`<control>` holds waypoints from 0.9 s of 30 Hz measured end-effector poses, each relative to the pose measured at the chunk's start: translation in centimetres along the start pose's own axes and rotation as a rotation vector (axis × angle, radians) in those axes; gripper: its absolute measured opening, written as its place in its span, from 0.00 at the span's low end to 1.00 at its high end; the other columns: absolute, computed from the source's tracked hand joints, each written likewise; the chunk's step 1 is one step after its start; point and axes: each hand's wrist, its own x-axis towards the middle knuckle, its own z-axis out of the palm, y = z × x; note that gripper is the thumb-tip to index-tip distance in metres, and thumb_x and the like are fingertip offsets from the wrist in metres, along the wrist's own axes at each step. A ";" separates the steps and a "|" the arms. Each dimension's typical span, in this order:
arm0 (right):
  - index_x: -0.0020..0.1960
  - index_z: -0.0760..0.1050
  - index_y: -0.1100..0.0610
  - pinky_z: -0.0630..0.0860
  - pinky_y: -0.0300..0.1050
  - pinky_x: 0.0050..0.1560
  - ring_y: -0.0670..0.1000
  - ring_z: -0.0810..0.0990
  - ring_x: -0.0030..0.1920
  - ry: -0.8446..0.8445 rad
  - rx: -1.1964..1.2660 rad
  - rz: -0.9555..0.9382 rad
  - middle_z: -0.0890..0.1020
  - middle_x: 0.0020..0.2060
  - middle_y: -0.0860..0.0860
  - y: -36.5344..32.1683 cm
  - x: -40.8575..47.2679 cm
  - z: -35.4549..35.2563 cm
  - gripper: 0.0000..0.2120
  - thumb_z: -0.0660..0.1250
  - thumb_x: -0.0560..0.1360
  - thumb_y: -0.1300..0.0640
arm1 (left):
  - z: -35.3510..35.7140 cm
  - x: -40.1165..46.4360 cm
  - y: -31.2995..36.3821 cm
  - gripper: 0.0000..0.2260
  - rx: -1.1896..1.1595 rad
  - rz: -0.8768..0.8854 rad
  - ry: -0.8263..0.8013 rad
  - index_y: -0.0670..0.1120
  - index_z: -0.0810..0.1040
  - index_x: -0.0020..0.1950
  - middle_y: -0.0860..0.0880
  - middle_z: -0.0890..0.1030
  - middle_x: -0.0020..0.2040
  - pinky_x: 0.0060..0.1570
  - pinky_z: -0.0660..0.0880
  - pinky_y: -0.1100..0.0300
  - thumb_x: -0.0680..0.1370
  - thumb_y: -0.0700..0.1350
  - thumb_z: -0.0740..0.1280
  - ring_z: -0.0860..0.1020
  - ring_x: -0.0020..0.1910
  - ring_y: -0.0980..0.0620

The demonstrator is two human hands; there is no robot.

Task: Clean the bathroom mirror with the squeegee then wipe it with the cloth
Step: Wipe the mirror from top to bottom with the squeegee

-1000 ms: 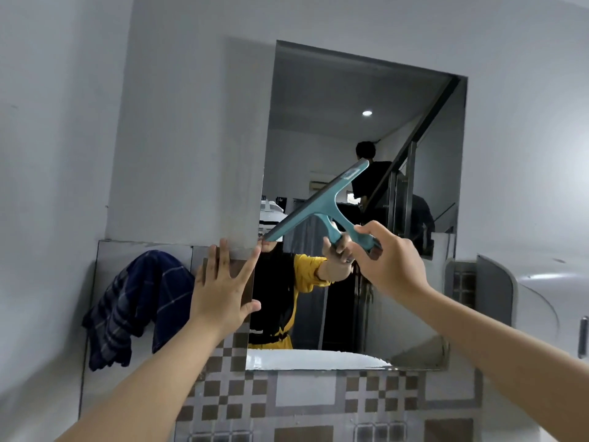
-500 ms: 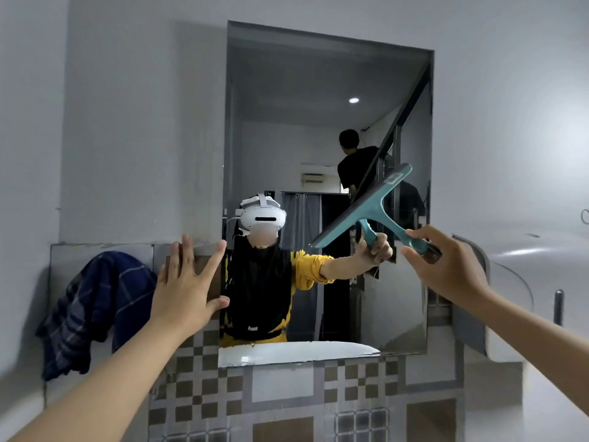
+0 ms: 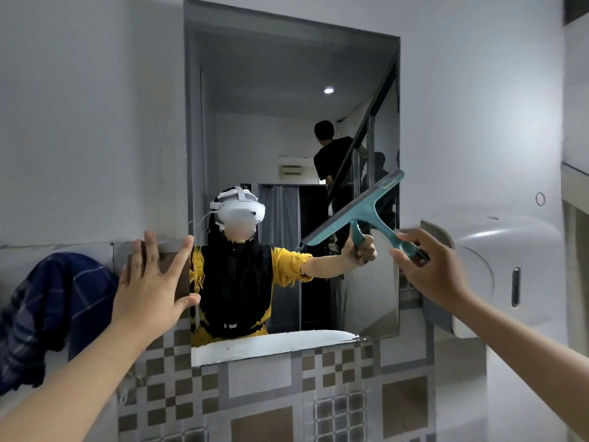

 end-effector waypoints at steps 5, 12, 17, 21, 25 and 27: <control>0.51 0.76 0.52 0.68 0.42 0.25 0.52 0.73 0.25 0.014 0.080 0.170 0.79 0.33 0.48 -1.0 -1.9 1.0 0.10 0.73 0.72 0.53 | -0.2 0.0 0.2 0.47 -0.007 0.002 -0.014 0.59 0.30 0.72 0.40 0.27 0.70 0.70 0.50 0.39 0.70 0.65 0.64 0.38 0.74 0.35; 0.51 0.68 0.52 0.72 0.45 0.28 0.51 0.74 0.29 0.002 0.323 0.440 0.78 0.40 0.51 -4.9 -5.4 4.2 0.08 0.68 0.77 0.55 | 0.1 0.0 0.1 0.48 0.011 0.002 -0.002 0.58 0.34 0.74 0.35 0.35 0.74 0.69 0.55 0.37 0.68 0.64 0.67 0.43 0.74 0.32; 0.53 0.65 0.52 0.69 0.42 0.27 0.49 0.72 0.27 0.046 0.418 0.609 0.78 0.39 0.56 -8.6 -5.7 6.2 0.09 0.64 0.78 0.51 | -0.1 0.0 0.2 0.49 0.014 -0.001 -0.007 0.58 0.30 0.73 0.35 0.34 0.74 0.70 0.54 0.39 0.69 0.65 0.65 0.43 0.74 0.33; 0.52 0.64 0.51 0.80 0.54 0.34 0.55 0.76 0.32 0.110 0.488 0.708 0.78 0.42 0.59 -11.7 -5.3 7.5 0.09 0.62 0.78 0.50 | -0.4 -0.1 0.6 0.49 0.016 -0.006 -0.005 0.58 0.27 0.71 0.35 0.32 0.74 0.71 0.51 0.41 0.70 0.65 0.64 0.40 0.74 0.34; 0.55 0.64 0.55 0.79 0.48 0.28 0.52 0.77 0.32 0.175 0.608 0.797 0.77 0.41 0.55 -15.3 -4.8 8.3 0.10 0.61 0.79 0.52 | -0.6 -0.2 0.7 0.48 0.003 -0.010 -0.007 0.58 0.27 0.72 0.35 0.32 0.74 0.71 0.50 0.41 0.71 0.64 0.64 0.40 0.74 0.34; 0.56 0.63 0.56 0.74 0.42 0.24 0.51 0.75 0.28 0.193 0.688 0.848 0.75 0.38 0.53 -17.2 -4.7 8.6 0.10 0.61 0.80 0.53 | -0.7 -0.2 0.6 0.48 -0.001 -0.008 -0.007 0.58 0.28 0.72 0.35 0.32 0.74 0.71 0.51 0.41 0.71 0.64 0.64 0.40 0.74 0.34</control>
